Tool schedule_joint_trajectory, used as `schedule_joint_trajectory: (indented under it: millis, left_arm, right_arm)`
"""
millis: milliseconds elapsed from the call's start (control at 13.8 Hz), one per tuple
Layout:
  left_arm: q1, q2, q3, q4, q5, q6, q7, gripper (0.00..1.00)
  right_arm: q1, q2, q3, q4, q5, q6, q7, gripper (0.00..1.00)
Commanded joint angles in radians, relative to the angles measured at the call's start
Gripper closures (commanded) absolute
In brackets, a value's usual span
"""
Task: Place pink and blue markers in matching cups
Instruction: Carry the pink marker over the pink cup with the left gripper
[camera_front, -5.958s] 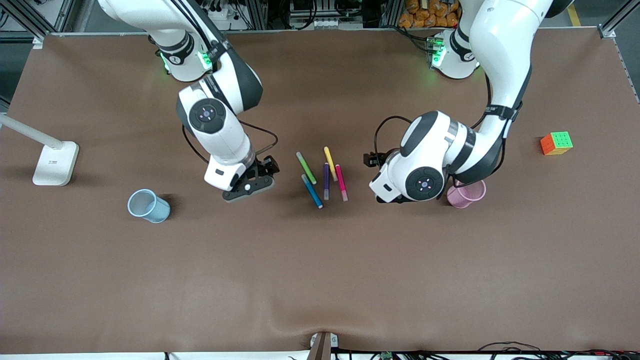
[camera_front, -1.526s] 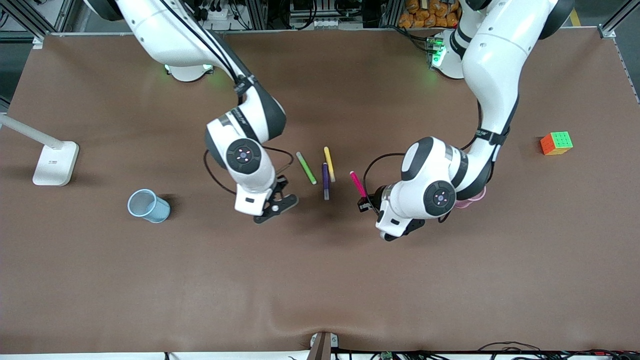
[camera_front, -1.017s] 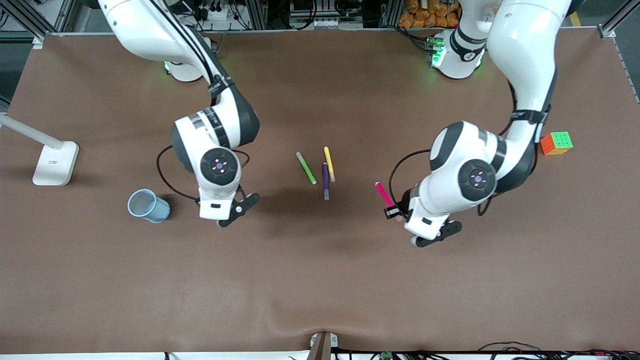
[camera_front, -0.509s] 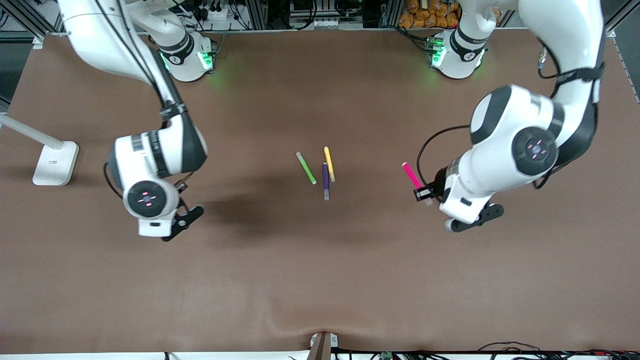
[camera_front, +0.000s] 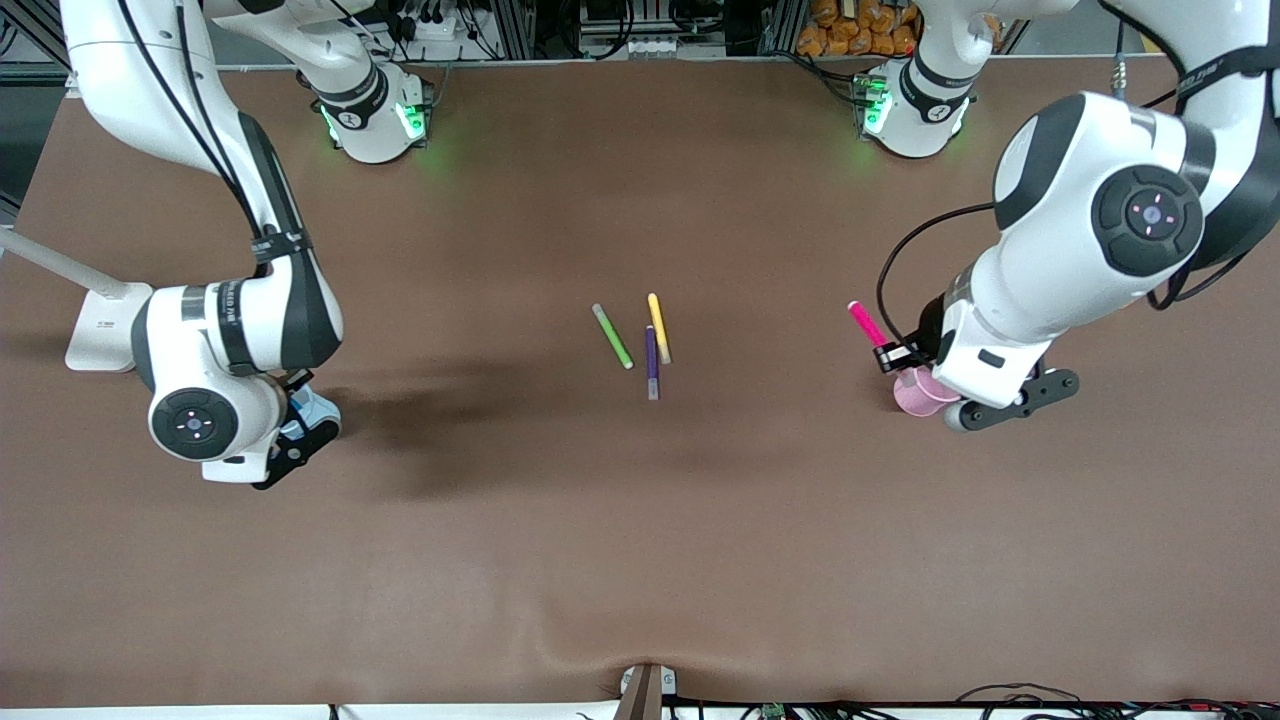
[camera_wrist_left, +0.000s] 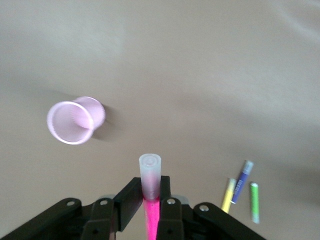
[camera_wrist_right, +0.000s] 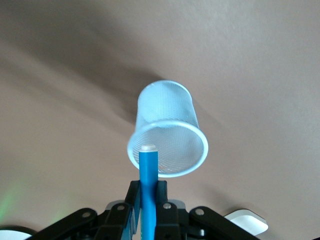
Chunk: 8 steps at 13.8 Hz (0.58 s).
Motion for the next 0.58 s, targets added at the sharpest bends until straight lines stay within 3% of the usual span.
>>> schedule_joint_trajectory:
  millis: [0, 509]
  left_arm:
    - [-0.001, -0.044, -0.006, -0.031, 0.063, -0.013, 0.004, 1.00]
    - [0.002, -0.051, -0.015, -0.029, 0.242, 0.014, 0.018, 1.00]
  right_arm:
    - [-0.038, 0.017, 0.018, -0.007, -0.020, 0.010, -0.012, 1.00]
    - [-0.085, 0.071, 0.021, -0.008, -0.005, 0.050, -0.012, 1.00]
